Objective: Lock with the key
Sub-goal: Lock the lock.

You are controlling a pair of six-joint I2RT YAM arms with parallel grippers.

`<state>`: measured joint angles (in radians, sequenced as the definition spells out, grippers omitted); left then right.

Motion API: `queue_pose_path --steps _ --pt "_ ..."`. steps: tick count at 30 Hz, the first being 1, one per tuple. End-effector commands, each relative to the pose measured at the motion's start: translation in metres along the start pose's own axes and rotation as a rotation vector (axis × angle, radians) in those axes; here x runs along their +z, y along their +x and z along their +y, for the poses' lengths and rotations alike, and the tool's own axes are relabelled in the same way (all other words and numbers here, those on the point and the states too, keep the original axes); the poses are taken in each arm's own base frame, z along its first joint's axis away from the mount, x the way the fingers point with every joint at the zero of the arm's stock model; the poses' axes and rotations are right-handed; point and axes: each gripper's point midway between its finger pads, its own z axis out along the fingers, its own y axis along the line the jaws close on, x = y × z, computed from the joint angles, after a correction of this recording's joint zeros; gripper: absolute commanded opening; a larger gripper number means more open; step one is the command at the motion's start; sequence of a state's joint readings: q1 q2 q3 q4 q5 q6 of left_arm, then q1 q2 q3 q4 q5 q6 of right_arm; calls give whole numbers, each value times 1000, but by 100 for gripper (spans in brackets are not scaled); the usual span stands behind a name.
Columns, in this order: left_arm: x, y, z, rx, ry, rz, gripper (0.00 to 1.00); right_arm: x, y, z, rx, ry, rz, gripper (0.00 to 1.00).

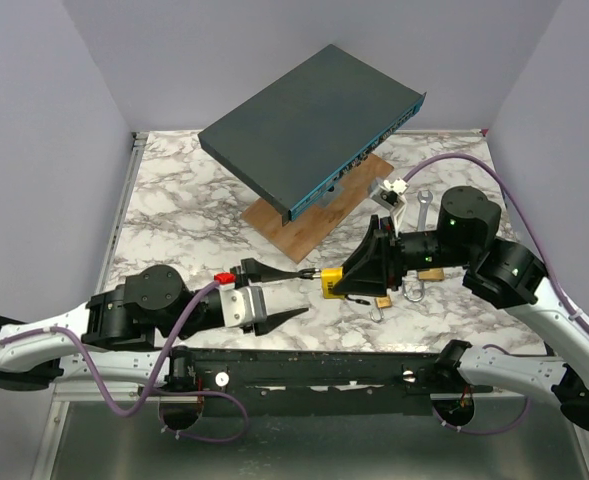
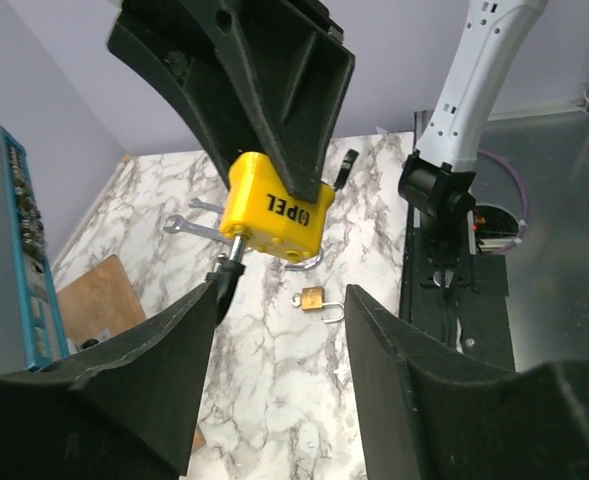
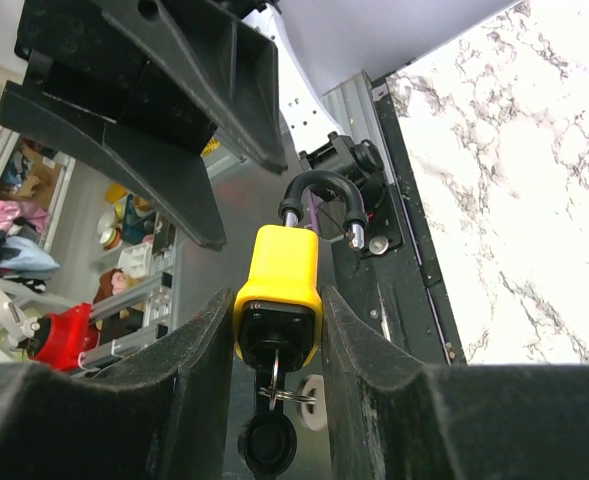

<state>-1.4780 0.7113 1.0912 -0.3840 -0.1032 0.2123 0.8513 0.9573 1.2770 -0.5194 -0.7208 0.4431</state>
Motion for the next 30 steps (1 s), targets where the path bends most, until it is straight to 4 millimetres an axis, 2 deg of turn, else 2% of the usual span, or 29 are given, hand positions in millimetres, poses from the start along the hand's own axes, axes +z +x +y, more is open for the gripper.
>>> queue_pose_path --steps 1,6,17,30 --pt "-7 -16 19 40 -70 -30 56 -12 -19 26 -69 -58 -60 1" --pt "0 -12 30 -4 -61 -34 56 -13 -23 34 -79 -88 -67 1" --pt "11 -12 15 -56 55 -88 51 -15 -34 42 -101 -113 -95 1" --pt "16 -12 5 -134 93 -141 30 -12 -37 40 -112 -109 -107 1"
